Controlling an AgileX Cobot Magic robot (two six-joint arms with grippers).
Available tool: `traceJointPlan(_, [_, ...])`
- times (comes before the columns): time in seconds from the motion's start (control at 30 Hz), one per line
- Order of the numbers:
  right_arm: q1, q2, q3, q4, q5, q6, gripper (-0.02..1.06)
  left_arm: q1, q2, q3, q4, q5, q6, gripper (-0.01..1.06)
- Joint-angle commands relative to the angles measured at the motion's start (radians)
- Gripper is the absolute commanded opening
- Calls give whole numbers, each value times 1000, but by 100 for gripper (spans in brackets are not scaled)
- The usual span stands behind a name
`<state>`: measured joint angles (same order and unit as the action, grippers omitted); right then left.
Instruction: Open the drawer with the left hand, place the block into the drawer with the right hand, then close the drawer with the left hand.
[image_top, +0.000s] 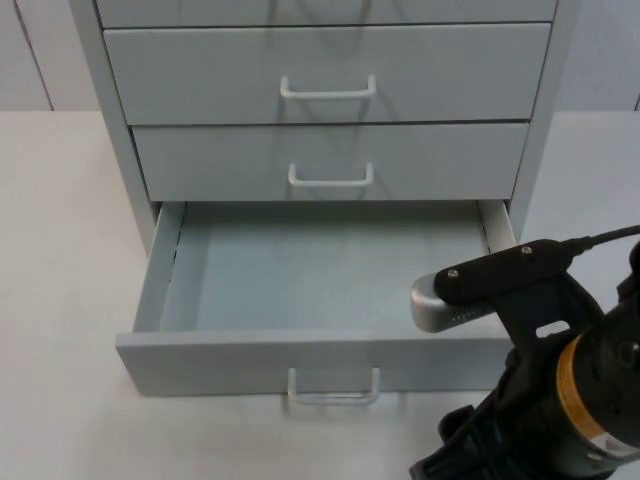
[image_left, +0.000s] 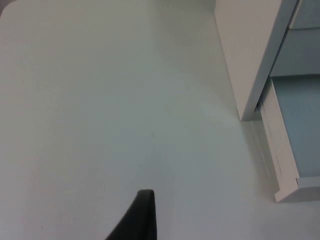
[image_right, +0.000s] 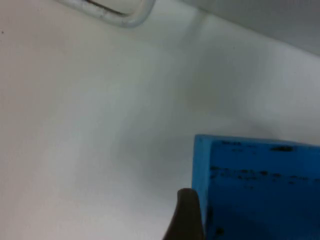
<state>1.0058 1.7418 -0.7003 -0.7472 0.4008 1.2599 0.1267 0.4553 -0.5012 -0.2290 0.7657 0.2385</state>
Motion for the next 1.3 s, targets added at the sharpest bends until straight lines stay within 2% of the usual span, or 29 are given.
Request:
traceJointPlan(0.0, [4,-1,-3,-9,-8,-6,63,4,-5,3,1,-17,-11,105])
traceJointPlan(0.37, [4,62,-11,-21,0,-5,61,4,-5,3,1,-17,-11,105])
traceJointPlan(0.47, [4,56,-18,-36,-15,1,38,4,-7,3,1,-16,-11,105])
traceJointPlan(0.5, [4,56,-18,-36,-15,1,38,4,-7,3,1,-16,-11,105])
traceJointPlan(0.57, [4,50,-18,-29,-17,-2,13,4,-7,3,1,-16,-11,105])
traceJointPlan(0.6, [10,33,-18,5,-17,-33,3,4,-7,3,1,-16,-11,105])
traceJointPlan(0.63, [23,5,-18,51,-17,-81,0,4,-7,3,1,-16,-11,105])
traceJointPlan(0.77, [83,-149,-18,63,-8,-127,0,4,-6,3,-1,-16,-11,105])
traceJointPlan(0.87, [95,-280,-18,-13,4,-100,0,4,-6,3,-2,-21,-11,105])
traceJointPlan(0.93, [82,-338,-18,-154,67,15,0,4,-6,3,-2,-21,-11,105])
traceJointPlan(0.97, [82,-338,-18,-154,67,15,0,4,-6,3,-2,-21,-11,105])
traceJointPlan(1.0, [78,-352,-18,-211,120,78,0,4,-6,3,-2,-23,-11,105])
traceJointPlan(1.07, [60,-360,-18,-303,184,137,0,4,-6,3,-3,-23,-11,105])
traceJointPlan(1.17, [30,-355,-18,-327,168,142,0,4,-6,3,-5,-23,-11,105])
traceJointPlan(1.2, [6,-345,-18,-335,131,144,0,4,-6,3,-5,-23,-11,105])
traceJointPlan(1.27, [-44,-312,-18,-382,92,201,0,4,-6,3,-5,-21,-11,105])
